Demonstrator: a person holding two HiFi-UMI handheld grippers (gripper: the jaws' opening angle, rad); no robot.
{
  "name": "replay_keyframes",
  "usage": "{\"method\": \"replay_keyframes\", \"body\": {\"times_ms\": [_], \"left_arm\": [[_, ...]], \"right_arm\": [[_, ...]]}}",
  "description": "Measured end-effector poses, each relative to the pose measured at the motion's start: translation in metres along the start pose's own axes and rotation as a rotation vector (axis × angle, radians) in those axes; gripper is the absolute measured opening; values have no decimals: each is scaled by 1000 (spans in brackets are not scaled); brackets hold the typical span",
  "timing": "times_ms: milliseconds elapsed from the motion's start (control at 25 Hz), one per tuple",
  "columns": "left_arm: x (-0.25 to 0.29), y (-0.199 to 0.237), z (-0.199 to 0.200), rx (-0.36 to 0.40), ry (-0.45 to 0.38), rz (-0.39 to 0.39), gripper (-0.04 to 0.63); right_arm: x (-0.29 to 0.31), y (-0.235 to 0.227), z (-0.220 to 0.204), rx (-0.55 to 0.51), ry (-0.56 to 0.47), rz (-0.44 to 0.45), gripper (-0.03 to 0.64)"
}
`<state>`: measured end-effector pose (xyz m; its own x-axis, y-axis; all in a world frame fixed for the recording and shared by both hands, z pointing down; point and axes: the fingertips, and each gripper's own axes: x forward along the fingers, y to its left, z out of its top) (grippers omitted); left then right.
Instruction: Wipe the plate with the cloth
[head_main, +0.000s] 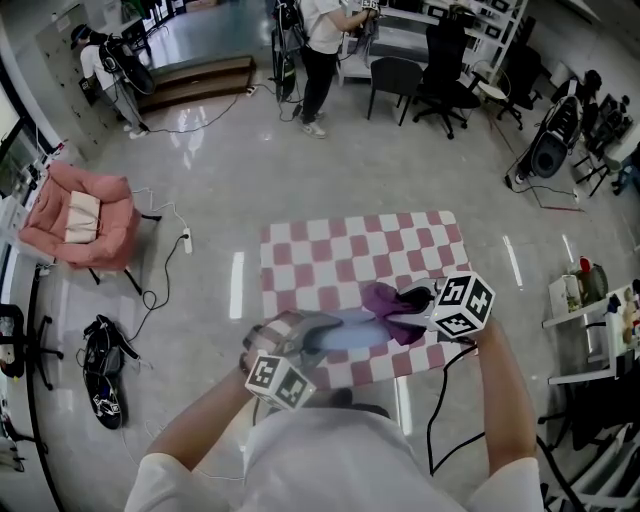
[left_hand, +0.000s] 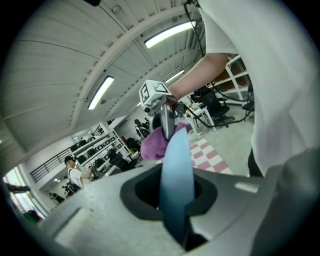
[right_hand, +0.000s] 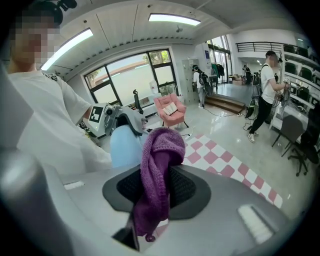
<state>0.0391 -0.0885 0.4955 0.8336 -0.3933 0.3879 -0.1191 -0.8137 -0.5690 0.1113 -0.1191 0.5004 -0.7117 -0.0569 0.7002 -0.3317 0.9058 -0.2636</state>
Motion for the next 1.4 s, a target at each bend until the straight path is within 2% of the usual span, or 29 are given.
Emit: {"method": "replay_keyframes", "body": {"times_ms": [400, 560, 760, 960, 1400], "left_arm": [[-6, 0, 6, 98, -37, 1, 40], [-9, 0, 13, 103, -47, 1, 40], [-13, -1, 25, 155, -74, 8, 40], [-13, -4, 33, 189, -81, 7, 39], [-2, -17, 26, 222, -70, -51, 41]], "right_arm": [[1, -10, -27, 53, 113, 68, 115], [-3, -19, -31, 71, 142, 67, 115], [-1, -30, -28, 78, 196, 55, 115], [14, -18, -28, 53, 250, 94, 115], [28, 25, -10, -54, 357, 252, 114]]}}
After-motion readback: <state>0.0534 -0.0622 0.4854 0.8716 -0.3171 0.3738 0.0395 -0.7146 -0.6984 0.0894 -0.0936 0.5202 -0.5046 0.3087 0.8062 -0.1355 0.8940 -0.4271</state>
